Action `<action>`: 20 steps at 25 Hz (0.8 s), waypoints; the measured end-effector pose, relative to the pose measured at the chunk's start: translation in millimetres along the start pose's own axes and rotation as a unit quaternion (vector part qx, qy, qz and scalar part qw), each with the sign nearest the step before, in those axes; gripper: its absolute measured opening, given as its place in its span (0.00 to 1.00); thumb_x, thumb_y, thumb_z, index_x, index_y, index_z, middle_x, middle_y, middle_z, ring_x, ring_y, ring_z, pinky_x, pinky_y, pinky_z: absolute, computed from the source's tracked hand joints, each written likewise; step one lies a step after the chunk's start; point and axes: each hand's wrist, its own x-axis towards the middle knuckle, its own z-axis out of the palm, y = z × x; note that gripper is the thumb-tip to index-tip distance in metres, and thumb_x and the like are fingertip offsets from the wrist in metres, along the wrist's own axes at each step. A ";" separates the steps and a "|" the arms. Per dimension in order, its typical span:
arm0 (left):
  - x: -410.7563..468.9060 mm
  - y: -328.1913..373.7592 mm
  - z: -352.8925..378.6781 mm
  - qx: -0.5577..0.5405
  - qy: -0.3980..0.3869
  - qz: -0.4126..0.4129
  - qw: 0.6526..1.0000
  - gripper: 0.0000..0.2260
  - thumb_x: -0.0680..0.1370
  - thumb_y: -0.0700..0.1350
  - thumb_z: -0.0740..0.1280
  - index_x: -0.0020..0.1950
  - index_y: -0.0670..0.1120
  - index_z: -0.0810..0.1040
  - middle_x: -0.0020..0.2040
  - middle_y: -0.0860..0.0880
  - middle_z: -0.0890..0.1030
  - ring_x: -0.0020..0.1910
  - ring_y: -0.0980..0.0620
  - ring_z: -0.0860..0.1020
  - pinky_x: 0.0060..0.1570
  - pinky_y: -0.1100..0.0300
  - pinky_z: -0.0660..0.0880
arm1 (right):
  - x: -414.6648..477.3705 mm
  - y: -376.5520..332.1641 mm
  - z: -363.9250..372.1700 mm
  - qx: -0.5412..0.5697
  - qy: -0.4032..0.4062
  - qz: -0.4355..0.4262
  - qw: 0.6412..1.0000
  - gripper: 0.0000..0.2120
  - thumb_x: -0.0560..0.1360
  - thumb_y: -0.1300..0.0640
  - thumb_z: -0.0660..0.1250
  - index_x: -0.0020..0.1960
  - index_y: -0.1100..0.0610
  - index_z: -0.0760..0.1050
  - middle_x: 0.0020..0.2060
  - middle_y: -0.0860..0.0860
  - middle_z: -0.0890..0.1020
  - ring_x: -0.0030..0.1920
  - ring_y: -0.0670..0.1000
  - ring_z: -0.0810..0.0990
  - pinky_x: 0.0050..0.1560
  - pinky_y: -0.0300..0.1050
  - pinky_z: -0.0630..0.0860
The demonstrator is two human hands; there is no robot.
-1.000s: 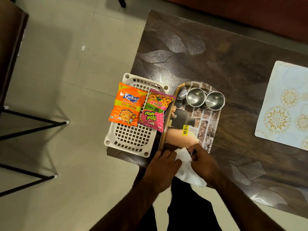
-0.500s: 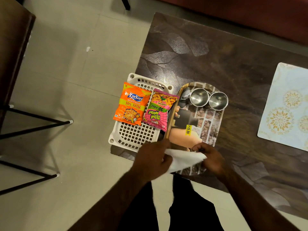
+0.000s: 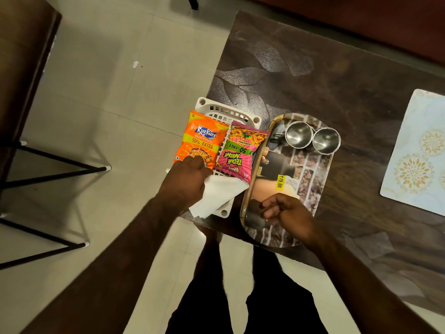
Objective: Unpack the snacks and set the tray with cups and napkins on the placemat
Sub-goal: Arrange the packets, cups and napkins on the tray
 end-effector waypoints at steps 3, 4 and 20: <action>-4.9 10.4 3.5 0.040 0.070 -0.018 0.997 0.15 0.71 0.38 0.69 0.58 0.45 0.82 0.53 0.42 0.79 0.53 0.38 0.77 0.51 0.46 0.71 | -5.7 -2.4 1.8 -0.010 0.009 -0.020 1.000 0.22 0.74 0.78 0.55 0.51 0.59 0.82 0.38 0.56 0.85 0.44 0.60 0.84 0.57 0.60 0.82; -6.0 15.4 3.4 0.019 0.086 -0.025 0.996 0.14 0.71 0.37 0.69 0.56 0.45 0.82 0.52 0.42 0.79 0.52 0.38 0.77 0.50 0.46 0.71 | -8.1 -2.8 0.7 -0.020 0.021 -0.029 0.999 0.20 0.76 0.76 0.57 0.52 0.58 0.83 0.39 0.55 0.87 0.45 0.59 0.85 0.54 0.58 0.82; 136.5 166.2 -59.1 -0.087 0.077 0.035 0.993 0.33 0.71 0.44 0.72 0.74 0.46 0.66 0.70 0.44 0.71 0.66 0.42 0.71 0.65 0.48 0.70 | 10.9 -47.4 -122.9 -0.068 0.333 -0.130 0.931 0.28 0.70 0.57 0.73 0.69 0.48 0.72 0.60 0.48 0.74 0.65 0.56 0.76 0.67 0.49 0.73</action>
